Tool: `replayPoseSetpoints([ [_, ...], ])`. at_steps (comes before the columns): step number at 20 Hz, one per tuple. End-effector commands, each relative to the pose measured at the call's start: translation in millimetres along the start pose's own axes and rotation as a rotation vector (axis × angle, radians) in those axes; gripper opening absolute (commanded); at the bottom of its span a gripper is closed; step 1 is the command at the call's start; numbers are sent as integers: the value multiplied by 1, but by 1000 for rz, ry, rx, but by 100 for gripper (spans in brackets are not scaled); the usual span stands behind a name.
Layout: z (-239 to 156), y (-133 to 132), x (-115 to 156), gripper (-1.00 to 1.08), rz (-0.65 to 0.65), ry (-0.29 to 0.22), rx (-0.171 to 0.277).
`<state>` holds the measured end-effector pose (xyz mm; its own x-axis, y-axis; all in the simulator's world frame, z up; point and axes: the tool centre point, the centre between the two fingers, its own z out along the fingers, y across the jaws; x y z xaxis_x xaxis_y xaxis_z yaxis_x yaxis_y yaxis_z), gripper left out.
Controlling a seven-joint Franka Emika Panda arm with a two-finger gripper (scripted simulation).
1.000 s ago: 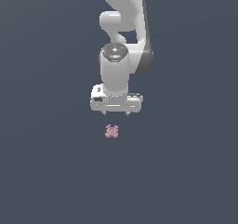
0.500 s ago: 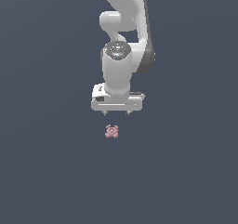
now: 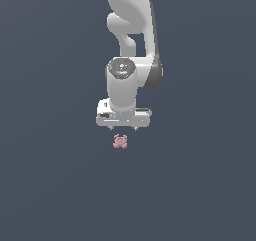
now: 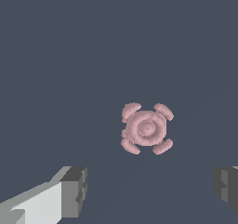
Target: Pick up the object and move it to a goal position.
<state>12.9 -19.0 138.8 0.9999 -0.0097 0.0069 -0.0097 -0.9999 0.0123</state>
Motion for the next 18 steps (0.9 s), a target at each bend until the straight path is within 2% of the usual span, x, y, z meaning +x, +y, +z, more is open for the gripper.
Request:
replayPoseSetpoints([
  [1, 14, 5, 5, 100, 9, -3, 4],
  [8, 43, 14, 15, 100, 28, -6, 11],
  [18, 55, 15, 16, 100, 31, -8, 12],
])
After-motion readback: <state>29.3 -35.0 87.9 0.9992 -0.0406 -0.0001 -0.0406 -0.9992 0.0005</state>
